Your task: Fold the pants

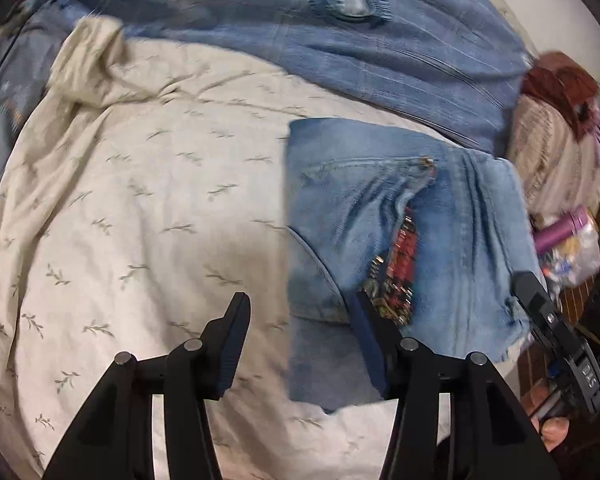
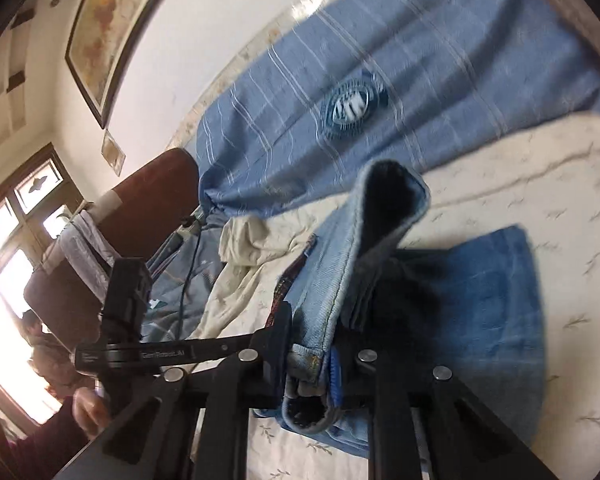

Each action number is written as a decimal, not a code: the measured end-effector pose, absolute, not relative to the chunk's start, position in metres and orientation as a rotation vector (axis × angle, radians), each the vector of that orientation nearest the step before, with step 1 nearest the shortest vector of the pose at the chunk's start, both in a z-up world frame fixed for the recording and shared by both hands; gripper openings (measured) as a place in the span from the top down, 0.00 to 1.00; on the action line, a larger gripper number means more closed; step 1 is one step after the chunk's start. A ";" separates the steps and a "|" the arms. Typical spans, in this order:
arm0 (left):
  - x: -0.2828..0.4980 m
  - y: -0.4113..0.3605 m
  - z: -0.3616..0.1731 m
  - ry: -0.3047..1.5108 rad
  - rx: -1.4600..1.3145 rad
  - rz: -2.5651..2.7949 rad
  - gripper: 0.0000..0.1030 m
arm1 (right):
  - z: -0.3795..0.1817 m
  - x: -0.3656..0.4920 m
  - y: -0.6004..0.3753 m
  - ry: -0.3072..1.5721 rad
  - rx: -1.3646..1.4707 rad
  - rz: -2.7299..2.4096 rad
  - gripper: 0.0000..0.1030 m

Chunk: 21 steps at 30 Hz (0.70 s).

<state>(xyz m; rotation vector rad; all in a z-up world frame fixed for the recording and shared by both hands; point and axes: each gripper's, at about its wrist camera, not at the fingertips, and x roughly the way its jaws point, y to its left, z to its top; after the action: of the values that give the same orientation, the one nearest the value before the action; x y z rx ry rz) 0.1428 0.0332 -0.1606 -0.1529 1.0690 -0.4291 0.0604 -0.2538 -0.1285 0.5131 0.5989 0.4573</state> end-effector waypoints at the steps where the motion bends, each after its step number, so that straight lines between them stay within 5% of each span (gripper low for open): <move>1: 0.139 0.026 -0.158 1.057 -0.116 -0.426 0.49 | -0.128 0.056 -0.257 0.596 0.499 0.440 0.84; 9: 0.112 -0.044 -0.166 1.046 0.019 -0.514 0.48 | -0.138 0.037 -0.314 0.614 0.559 0.244 0.84; 14: 0.119 -0.047 -0.167 1.080 0.011 -0.504 0.43 | -0.176 0.057 -0.338 0.843 0.623 0.150 0.80; 21: 0.131 -0.019 -0.128 1.013 -0.040 -0.480 0.40 | -0.149 0.039 -0.353 0.622 0.656 0.083 0.80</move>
<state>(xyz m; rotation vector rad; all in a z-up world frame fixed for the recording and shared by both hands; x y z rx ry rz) 0.1310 -0.0189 -0.1276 -0.0399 1.0134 -0.4803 0.0391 -0.3533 -0.1485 0.6557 0.6219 0.0829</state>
